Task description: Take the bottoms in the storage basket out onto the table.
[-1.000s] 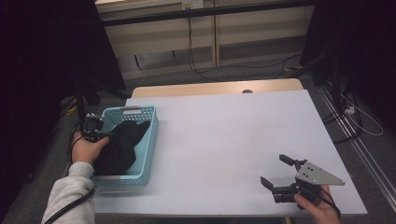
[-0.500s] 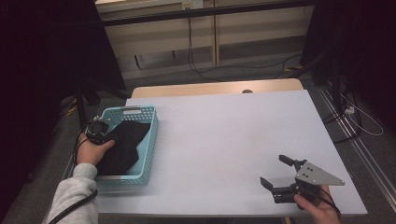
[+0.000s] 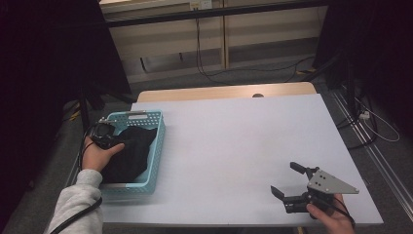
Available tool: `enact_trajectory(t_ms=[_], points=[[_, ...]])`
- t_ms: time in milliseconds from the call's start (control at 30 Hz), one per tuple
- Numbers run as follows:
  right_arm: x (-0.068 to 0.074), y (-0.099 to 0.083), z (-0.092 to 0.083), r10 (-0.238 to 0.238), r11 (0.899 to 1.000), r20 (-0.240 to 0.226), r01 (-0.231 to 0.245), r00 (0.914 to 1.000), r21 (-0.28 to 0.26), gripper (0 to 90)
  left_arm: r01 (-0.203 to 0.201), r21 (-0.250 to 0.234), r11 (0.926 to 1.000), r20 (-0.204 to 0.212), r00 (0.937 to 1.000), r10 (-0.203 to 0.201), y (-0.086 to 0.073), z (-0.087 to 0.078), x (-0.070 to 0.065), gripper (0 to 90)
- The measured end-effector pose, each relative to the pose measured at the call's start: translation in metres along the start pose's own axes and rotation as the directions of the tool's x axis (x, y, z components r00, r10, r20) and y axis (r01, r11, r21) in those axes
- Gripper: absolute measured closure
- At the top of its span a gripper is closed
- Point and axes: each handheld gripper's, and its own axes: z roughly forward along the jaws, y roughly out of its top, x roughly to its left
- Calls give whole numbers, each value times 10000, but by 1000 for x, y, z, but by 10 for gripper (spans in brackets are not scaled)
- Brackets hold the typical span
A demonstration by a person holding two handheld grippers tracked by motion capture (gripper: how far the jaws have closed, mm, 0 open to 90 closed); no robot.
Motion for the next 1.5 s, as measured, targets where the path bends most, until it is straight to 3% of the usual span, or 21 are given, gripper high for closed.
enact_trajectory(t_ms=[200,400,500,600,700,767,867,1000,1133,1267,1500], points=[[0,0,0,7,10000,-6,-7,10000,-4,20,-228,-113,9997,115,9997,229,5,-6,-7,91],[0,0,0,8,10000,-36,-8,10000,57,23,-1021,373,9941,244,9946,1013,-2,-3,-18,90],[0,0,1,17,10000,-42,-17,10000,52,22,-1122,699,9912,12,9937,1123,-8,2,-16,79],[1,0,1,-8,10000,-88,8,10000,37,22,-906,885,9919,-146,9956,923,-14,9,-8,65],[1,0,1,0,10000,-112,0,9999,56,23,-1049,1118,9882,-323,9935,1091,-20,17,-3,44],[1,0,1,2,10000,-125,-1,9999,64,22,-1393,1144,9836,-442,9884,1451,-21,20,-5,42],[0,0,2,23,10000,-117,-23,9999,39,22,-1121,1279,9854,126,9937,1114,-21,26,-9,48],[1,0,1,13,10000,-135,-12,9999,39,22,-1217,1315,9838,231,9925,1196,-23,30,-10,35],[1,0,1,3,10000,-130,-2,9999,39,22,-1043,1290,9862,310,9944,1011,-26,30,-13,45],[1,0,2,3,10000,-123,-2,9999,55,22,-882,1398,9862,392,9957,835,-26,26,-14,136],[2,0,2,-50,10000,-154,51,9999,48,23,-807,1382,9871,498,9960,744,-25,19,-19,503]])
